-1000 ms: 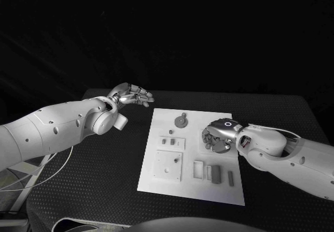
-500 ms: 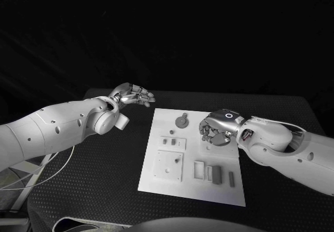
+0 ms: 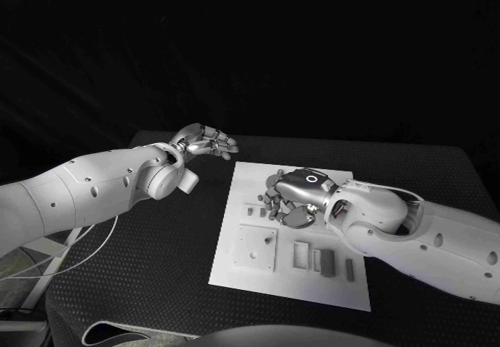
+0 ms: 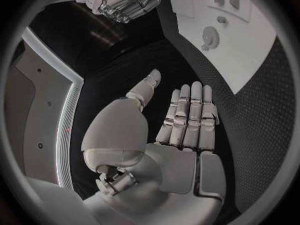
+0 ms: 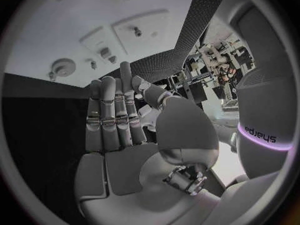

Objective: Assemble the parts on the task board

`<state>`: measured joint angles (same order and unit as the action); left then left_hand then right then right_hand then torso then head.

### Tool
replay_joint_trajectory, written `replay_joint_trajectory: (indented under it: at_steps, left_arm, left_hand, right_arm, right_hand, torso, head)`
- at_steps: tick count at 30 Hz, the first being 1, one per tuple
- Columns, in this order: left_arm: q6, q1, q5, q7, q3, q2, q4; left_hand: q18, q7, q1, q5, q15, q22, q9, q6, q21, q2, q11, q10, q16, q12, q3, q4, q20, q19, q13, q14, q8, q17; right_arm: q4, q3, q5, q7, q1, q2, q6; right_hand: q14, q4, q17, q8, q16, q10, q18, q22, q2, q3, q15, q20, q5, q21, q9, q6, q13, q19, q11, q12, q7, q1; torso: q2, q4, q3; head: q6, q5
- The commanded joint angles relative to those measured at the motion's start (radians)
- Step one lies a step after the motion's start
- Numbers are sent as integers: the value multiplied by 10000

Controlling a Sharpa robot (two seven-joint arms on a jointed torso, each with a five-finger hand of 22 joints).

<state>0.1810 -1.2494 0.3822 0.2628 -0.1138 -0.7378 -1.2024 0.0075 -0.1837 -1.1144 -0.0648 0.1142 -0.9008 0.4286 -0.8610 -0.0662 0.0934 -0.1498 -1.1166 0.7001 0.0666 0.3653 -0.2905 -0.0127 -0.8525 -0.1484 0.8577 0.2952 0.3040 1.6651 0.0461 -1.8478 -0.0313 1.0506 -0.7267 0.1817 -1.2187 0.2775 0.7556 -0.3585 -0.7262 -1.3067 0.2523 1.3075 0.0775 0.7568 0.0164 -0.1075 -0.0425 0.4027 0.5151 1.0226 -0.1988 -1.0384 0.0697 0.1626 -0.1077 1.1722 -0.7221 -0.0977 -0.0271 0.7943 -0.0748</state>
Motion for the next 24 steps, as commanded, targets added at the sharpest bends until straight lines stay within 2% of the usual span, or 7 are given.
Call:
replay_joint_trajectory:
  at_steps: [1,3,7,9,15,19,24]
  left_arm:
    - [-77,-7,-58,142,9,29,-19]
    - [-83,-7,-59,145,9,66,-15]
    - [-85,-8,-63,133,9,92,-19]
    - [-83,-8,-65,130,9,102,-20]
    - [-113,-10,-79,92,9,118,-34]
    - [-114,-10,-79,94,9,116,-33]
    - [-125,-10,-79,96,9,118,-29]
  left_hand:
    - [15,4,-24,44,-2,19,-13,42,-13,-101,-2,55,-68,30,-59,1,-23,-68,14,58,23,17]
    - [15,4,-26,44,-2,20,-14,42,-13,-101,-1,55,-70,31,-60,0,-23,-67,15,57,24,18]
    - [15,5,-29,44,-2,23,-14,41,-13,-100,-1,53,-74,32,-60,-1,-23,-65,16,56,24,21]
    - [14,5,-29,44,-1,24,-14,40,-12,-99,-1,52,-75,33,-61,-1,-24,-65,16,56,25,23]
    - [13,5,-29,46,0,29,-15,39,-11,-94,0,50,-82,34,-65,0,-25,-62,18,54,25,28]
    - [12,5,-29,46,0,32,-16,40,-11,-92,0,50,-85,34,-67,0,-26,-61,20,53,25,31]
    - [11,5,-29,45,1,35,-17,40,-11,-93,0,50,-90,34,-68,1,-26,-60,21,52,25,35]
  right_arm:
    - [-139,-153,55,282,-174,322,-11]
    - [-229,-330,0,301,-236,485,-47]
    - [-482,-789,-78,344,-316,780,-130]
    - [-587,-909,-150,349,-383,923,-146]
    - [-877,-963,-374,273,-764,1244,-142]
    - [-1017,-965,-409,293,-842,1396,-108]
    - [-1130,-969,-541,284,-897,1484,-23]
  right_hand:
    - [-335,102,12,-25,-70,-240,95,239,-108,136,331,13,-60,61,16,65,-22,-74,-158,54,-6,8]
    - [-332,105,15,-23,-74,-236,95,239,-113,139,331,14,-60,64,18,60,-24,-73,-156,50,-7,7]
    - [-326,111,18,-19,-78,-226,95,239,-117,142,329,15,-60,68,22,52,-27,-68,-154,42,-10,4]
    - [-322,115,20,-17,-80,-220,95,239,-119,144,328,16,-60,69,25,47,-29,-65,-152,37,-11,3]
    - [-317,117,25,-13,-88,-211,95,240,-129,146,326,17,-60,77,31,37,-35,-62,-149,29,-14,-5]
    - [-316,120,28,-13,-94,-209,95,241,-131,146,327,18,-60,82,35,34,-39,-62,-149,26,-15,-7]
    - [-318,126,35,-13,-106,-209,95,243,-136,147,329,23,-59,94,42,32,-46,-66,-150,23,-15,-6]
  torso:
    - [7,-20,6]
    - [5,-37,6]
    - [9,-50,14]
    - [5,-29,15]
    - [-5,-3,-14]
    - [5,-8,-22]
    - [2,-24,-12]
  head:
    - [17,-37]
    - [56,-52]
    - [101,-94]
    - [110,-134]
    - [138,-202]
    - [168,-221]
    - [207,-244]
